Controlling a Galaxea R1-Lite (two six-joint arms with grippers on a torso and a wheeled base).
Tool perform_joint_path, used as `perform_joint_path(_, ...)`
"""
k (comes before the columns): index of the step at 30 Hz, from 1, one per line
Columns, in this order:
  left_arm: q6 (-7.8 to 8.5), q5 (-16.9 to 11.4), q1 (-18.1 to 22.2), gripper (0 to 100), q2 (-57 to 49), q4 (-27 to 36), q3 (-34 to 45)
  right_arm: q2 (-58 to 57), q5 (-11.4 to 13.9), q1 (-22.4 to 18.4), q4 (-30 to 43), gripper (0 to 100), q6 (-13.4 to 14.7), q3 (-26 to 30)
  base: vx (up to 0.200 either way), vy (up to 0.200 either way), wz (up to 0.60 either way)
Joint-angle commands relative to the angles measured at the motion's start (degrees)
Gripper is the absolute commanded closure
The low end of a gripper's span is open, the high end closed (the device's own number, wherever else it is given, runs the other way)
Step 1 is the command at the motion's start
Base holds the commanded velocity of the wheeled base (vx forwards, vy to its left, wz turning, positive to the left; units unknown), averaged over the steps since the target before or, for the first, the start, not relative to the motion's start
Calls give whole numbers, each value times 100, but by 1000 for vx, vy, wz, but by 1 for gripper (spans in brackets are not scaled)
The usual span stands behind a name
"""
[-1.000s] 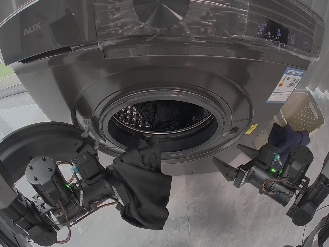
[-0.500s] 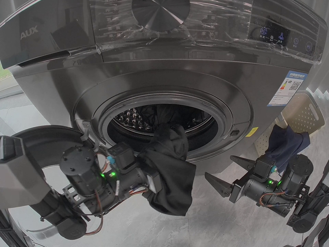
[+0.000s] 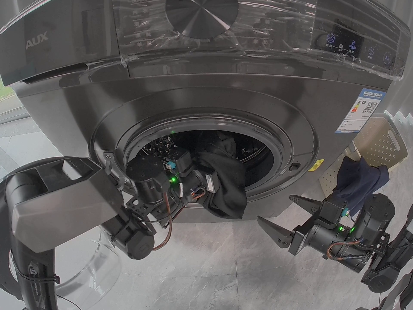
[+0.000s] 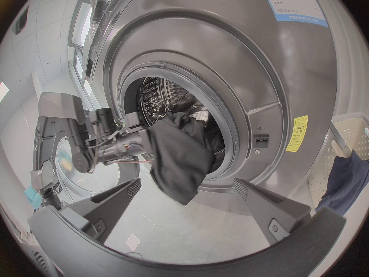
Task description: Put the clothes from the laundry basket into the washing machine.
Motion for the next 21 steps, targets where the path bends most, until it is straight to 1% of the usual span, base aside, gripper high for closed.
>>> perform_joint_path(1, -17, 103, 222, 100, 604, 320, -885, 23, -2, 23, -4, 0, 4, -29, 0, 0, 0)
perform_joint_path(6, -17, 112, 239, 100, 797, 900, -1667, 93, -29, 67, -4, 0, 4, -12, 0, 0, 0)
perform_joint_path(11, -17, 138, 353, 100, 1008, 1383, -2431, 76, -20, 49, -4, 0, 4, -29, 0, 0, 0)
perform_joint_path(17, -17, 402, 441, 100, 1201, 1946, -3363, 76, -20, 49, -4, 0, 4, -38, 0, 0, 0)
perform_joint_path(18, -17, 420, 450, 100, 1219, 1963, -3398, 76, -29, 49, -4, 0, 4, -38, 0, 0, 0)
perform_joint_path(19, -25, 543, 485, 100, 1237, 2113, -3539, 76, -20, 40, -4, 0, 4, -38, 0, 0, 0)
perform_joint_path(20, -25, 595, 485, 100, 1245, 2174, -3609, 67, -11, 31, -4, 0, 4, -38, 0, 0, 0)
perform_joint_path(21, -34, 604, 485, 100, 1263, 2201, -3671, 58, -2, 14, -4, 0, 4, -38, 0, 0, 0)
